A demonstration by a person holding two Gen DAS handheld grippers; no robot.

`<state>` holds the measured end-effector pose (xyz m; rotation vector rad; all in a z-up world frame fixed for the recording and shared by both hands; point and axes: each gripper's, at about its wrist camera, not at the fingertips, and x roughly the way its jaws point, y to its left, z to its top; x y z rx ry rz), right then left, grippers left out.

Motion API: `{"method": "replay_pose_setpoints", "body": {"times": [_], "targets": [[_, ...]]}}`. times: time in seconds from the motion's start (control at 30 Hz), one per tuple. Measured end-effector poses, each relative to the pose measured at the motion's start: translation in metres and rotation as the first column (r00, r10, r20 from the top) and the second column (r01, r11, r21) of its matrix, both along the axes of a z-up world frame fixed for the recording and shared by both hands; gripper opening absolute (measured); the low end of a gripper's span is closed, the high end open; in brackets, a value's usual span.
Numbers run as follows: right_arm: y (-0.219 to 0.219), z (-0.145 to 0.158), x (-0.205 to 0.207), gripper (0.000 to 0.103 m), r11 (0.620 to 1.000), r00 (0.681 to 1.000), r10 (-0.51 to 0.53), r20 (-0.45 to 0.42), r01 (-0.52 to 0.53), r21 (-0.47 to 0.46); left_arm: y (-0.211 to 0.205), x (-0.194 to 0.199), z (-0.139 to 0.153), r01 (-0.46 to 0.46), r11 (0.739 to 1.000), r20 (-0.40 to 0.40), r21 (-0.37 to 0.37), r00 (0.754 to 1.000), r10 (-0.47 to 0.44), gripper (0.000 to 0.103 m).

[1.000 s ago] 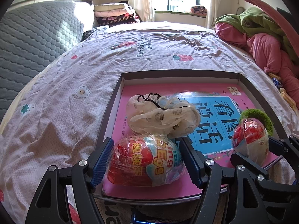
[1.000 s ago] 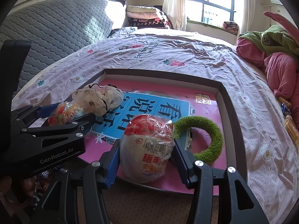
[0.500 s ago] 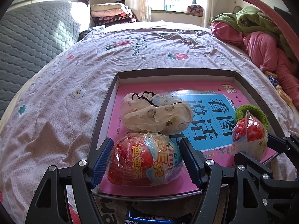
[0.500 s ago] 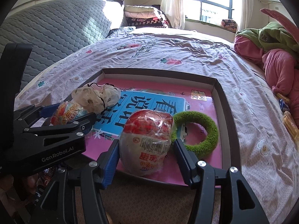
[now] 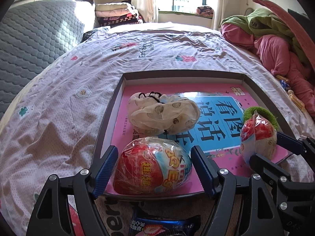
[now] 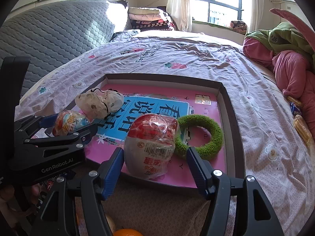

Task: Organize objects
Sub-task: 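Open the left tool on the red egg while the right tool releases the white egg, then withdraw both open tools up and back from the tray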

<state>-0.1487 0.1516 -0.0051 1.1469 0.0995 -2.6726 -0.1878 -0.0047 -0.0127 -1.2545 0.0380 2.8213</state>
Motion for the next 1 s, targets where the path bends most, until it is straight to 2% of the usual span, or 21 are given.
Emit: {"method": "replay_pose_setpoints", "body": {"times": [0.3, 0.47, 1.0], "targets": [[0.003, 0.004, 0.003, 0.068, 1.0, 1.0, -0.005, -0.017, 0.005, -0.004, -0.003, 0.005, -0.001, 0.023, 0.997, 0.013, 0.073, 1.0, -0.024, 0.077], [0.004, 0.007, 0.006, 0.071, 1.0, 1.0, -0.005, -0.027, 0.005, -0.005, 0.0, 0.008, 0.001, 0.031, 0.999, 0.003, 0.042, 0.999, -0.032, 0.078], [0.007, 0.024, 0.022, 0.072, 1.0, 0.996, -0.013, -0.089, 0.012, -0.02, -0.01, 0.031, 0.031, 0.023, 0.997, -0.073, 0.068, 0.997, -0.018, 0.078]]}}
